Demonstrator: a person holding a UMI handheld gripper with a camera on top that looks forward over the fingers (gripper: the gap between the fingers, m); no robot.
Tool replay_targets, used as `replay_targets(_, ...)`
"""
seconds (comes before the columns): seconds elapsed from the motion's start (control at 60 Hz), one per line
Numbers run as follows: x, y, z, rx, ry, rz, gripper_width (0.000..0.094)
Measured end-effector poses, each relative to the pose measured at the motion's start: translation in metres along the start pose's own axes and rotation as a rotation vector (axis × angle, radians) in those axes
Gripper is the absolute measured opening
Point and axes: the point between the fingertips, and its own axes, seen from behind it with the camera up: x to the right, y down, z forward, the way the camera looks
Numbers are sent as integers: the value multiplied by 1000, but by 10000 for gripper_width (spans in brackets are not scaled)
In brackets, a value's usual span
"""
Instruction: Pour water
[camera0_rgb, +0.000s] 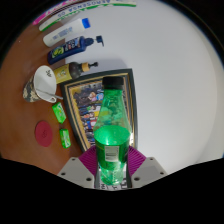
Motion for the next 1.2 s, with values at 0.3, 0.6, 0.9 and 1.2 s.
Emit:
replay_targets(0.3,-40,-53,37,88,69,-487,363)
replay_targets(0.6,-48,-51,51,106,49,-541,364)
replay_targets(0.9,-17,-58,35,160,-65,64,364)
replay_targets(1.2,-34,-49,35,122,-266,820,362)
